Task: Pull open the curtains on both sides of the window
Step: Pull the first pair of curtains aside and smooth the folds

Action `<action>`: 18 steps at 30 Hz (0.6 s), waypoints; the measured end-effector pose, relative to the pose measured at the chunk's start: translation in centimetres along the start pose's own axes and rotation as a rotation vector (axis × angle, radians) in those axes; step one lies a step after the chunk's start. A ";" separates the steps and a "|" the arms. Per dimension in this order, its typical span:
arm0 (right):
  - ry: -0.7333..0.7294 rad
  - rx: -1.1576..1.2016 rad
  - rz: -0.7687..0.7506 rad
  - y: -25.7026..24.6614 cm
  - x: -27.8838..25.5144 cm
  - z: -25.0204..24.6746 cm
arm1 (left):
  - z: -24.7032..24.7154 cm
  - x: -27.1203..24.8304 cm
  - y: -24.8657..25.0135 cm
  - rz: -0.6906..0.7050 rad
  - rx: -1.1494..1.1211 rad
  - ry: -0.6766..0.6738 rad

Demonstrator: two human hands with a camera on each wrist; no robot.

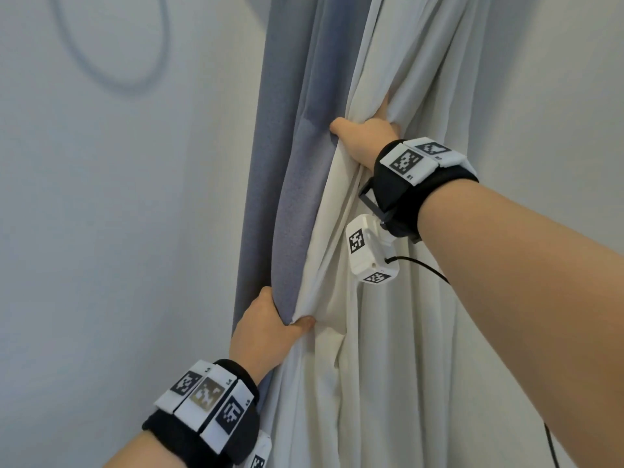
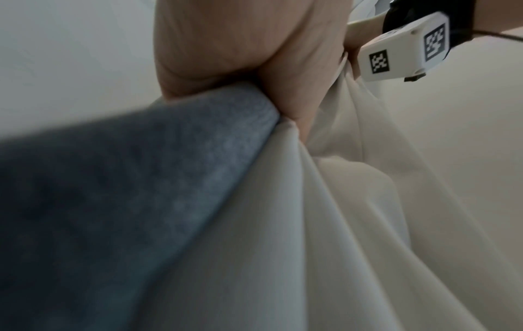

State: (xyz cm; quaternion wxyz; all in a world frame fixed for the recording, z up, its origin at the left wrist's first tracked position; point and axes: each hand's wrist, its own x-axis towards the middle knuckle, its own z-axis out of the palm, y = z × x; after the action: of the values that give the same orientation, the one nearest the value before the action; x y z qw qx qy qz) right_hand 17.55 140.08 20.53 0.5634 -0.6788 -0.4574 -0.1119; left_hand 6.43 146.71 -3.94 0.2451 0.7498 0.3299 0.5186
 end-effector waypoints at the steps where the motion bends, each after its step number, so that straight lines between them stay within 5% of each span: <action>1: -0.008 0.015 -0.003 0.0 -0.7 -0.7 | 0.0 -0.5 0.3 -0.001 0.009 0.006; 8: 0.022 0.144 -0.086 1.1 -6.5 -6.0 | 0.4 -5.2 2.8 -0.004 0.045 0.005; 18: -0.011 0.153 0.003 2.3 -13.0 -12.9 | 0.2 -12.5 7.6 -0.044 -0.152 -0.202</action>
State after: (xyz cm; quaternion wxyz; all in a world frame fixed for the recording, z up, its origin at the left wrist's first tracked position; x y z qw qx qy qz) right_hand 16.77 122.56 14.70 0.6111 -0.6351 -0.4668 -0.0723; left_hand 5.37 132.29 -6.30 0.3445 0.7702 0.2794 0.4583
